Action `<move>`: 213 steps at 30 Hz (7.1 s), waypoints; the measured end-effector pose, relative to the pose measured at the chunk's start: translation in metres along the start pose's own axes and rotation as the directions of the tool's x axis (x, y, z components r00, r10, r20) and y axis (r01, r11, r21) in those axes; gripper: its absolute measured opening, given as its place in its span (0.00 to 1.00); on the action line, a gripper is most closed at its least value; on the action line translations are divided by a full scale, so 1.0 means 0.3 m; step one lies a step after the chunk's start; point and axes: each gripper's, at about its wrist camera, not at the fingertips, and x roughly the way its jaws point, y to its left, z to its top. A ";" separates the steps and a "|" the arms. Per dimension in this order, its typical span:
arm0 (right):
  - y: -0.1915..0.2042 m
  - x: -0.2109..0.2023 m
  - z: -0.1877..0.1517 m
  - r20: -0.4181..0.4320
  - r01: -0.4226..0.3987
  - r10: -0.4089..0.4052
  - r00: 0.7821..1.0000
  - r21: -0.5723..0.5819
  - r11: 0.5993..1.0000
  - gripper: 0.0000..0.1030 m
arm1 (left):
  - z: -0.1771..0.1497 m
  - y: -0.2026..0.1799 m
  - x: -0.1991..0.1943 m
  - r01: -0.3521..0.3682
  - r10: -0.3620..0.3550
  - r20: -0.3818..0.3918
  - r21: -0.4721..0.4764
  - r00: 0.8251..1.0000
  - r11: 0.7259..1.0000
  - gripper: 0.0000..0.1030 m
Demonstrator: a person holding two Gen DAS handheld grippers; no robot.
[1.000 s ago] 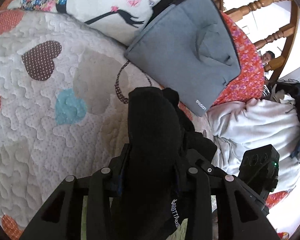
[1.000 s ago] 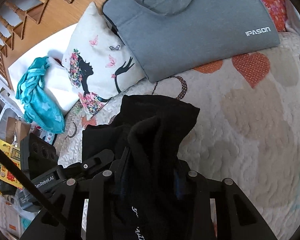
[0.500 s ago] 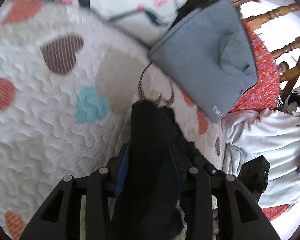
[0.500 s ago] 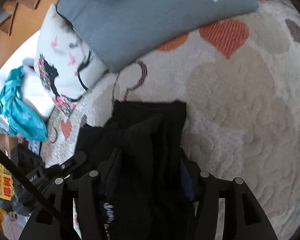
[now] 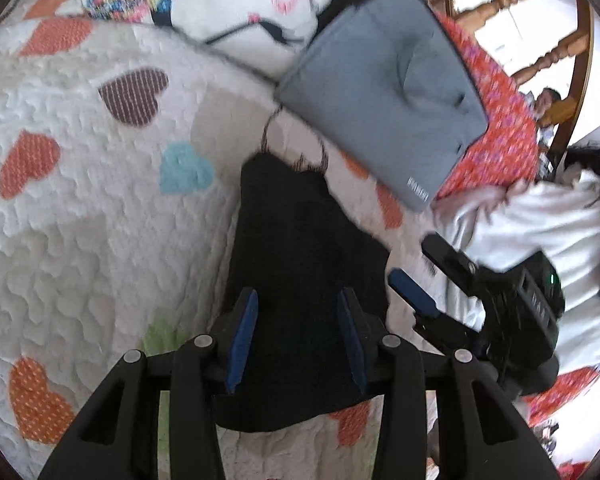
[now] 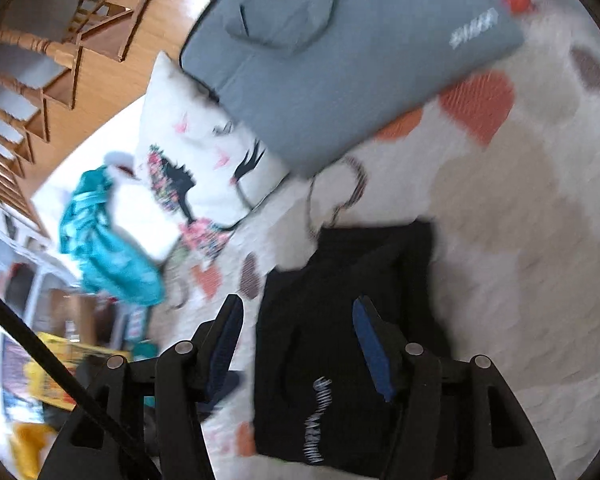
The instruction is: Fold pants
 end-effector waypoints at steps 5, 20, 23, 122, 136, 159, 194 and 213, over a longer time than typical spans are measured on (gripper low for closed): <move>-0.061 0.113 -0.023 -0.073 0.107 -0.107 0.992 -0.006 0.994 0.61 | -0.017 -0.021 0.068 -0.122 0.126 -0.028 0.115 0.992 0.986 0.43; -0.024 -0.050 -0.097 -0.057 0.037 -0.034 0.998 0.056 0.998 0.65 | -0.072 -0.043 0.047 -0.160 0.164 -0.016 0.153 0.986 0.975 0.49; -0.113 0.022 -0.138 -0.145 0.082 -0.063 0.987 0.128 0.988 0.69 | -0.072 -0.052 0.052 -0.173 0.179 -0.018 0.175 0.984 0.969 0.53; 0.045 0.072 0.039 0.058 0.286 -0.281 0.958 -0.246 0.926 0.27 | 0.106 -0.100 0.184 -0.157 0.155 0.026 0.111 0.987 0.981 0.53; -0.009 -0.032 0.126 0.132 0.125 -0.115 0.985 -0.068 0.990 0.58 | 0.146 0.003 0.062 0.035 -0.024 0.098 -0.112 0.995 0.993 0.55; -0.008 0.410 0.288 -0.217 0.046 -0.035 0.976 0.045 0.998 0.54 | -0.019 0.021 0.080 -0.041 0.055 0.060 -0.210 0.997 0.977 0.57; -0.001 0.073 -0.117 -0.147 0.136 -0.127 0.981 0.049 0.990 0.73 | -0.075 0.126 0.033 -0.078 0.055 -0.089 -0.287 0.995 0.955 0.59; -0.060 -0.107 -0.173 -0.077 0.166 -0.170 0.983 -0.053 0.985 0.74 | -0.153 0.119 0.003 -0.122 0.083 -0.195 -0.195 0.977 0.973 0.66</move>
